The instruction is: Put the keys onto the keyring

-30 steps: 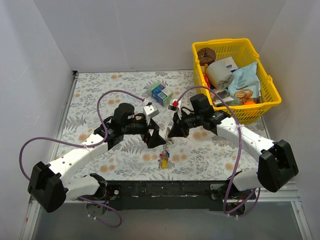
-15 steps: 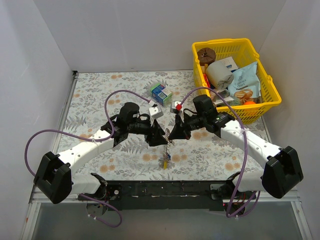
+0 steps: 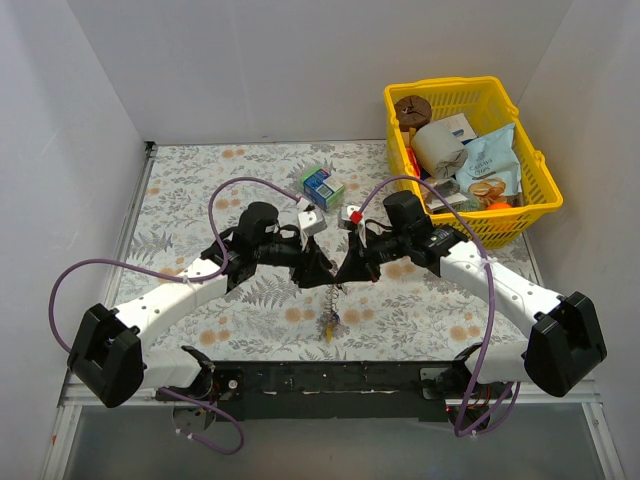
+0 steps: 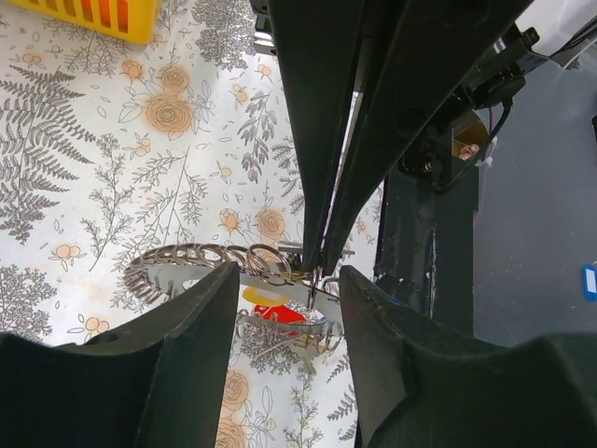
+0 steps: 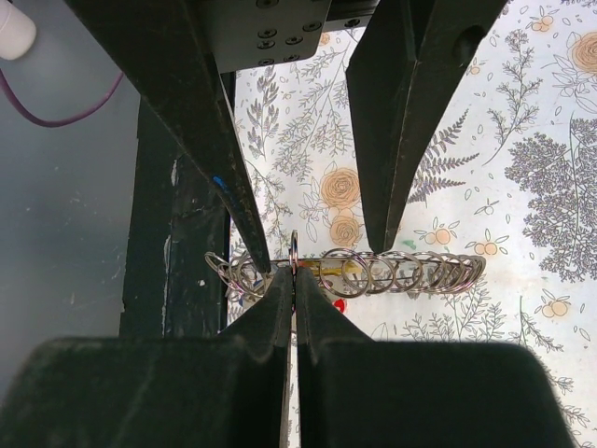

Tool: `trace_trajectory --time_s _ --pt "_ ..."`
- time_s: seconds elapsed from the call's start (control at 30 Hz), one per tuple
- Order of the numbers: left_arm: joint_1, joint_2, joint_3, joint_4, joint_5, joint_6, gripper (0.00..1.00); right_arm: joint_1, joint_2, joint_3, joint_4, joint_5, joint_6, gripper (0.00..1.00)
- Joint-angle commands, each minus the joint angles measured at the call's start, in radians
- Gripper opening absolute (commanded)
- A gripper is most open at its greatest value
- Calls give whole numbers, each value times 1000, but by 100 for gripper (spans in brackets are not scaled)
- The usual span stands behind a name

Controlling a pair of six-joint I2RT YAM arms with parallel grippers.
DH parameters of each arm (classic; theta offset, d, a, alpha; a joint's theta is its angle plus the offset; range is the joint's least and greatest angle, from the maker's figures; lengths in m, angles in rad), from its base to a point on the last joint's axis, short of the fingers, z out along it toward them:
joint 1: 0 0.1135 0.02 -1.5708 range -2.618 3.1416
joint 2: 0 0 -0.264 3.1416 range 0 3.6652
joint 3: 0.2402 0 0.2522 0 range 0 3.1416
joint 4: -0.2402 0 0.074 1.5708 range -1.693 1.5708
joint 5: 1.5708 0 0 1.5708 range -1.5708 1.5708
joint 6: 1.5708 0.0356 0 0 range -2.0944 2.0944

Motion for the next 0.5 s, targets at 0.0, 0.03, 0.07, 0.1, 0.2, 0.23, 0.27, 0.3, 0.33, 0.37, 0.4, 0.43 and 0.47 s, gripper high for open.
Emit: trace_trajectory --time_s 0.0,0.03,0.07,0.1,0.2,0.23,0.27,0.3,0.33,0.37,0.4,0.43,0.47 --pt "-2 -24 45 -11 -12 20 46 9 -26 7 12 -43 -16 1" --pt "-2 -22 46 -15 -6 25 45 9 -28 7 12 -43 -16 1" --pt "-2 -19 52 -27 0 29 43 10 -28 7 12 -43 -16 1" --pt "-2 -16 57 -37 2 35 42 10 -29 7 12 -46 -16 1" --pt "-2 2 78 -84 2 69 39 12 -31 6 10 -49 -19 1" --pt "-2 7 87 -96 8 75 38 12 -32 6 10 -49 -19 1" --pt "-2 14 94 -111 20 85 38 12 -31 6 12 -50 -19 1" --pt "-2 24 103 -117 23 88 38 13 -31 6 12 -55 -19 1" --pt "-4 30 106 -123 28 92 38 13 -31 6 12 -53 -20 1" --pt "-2 33 109 -131 34 98 38 13 -31 7 10 -55 -20 1" --pt "-2 40 114 -136 37 103 37 13 -31 6 12 -53 -20 1" --pt "-2 44 118 -140 42 106 36 13 -31 6 12 -52 -20 1" --pt "-2 47 121 -154 48 111 36 15 -32 6 12 -49 -19 1"
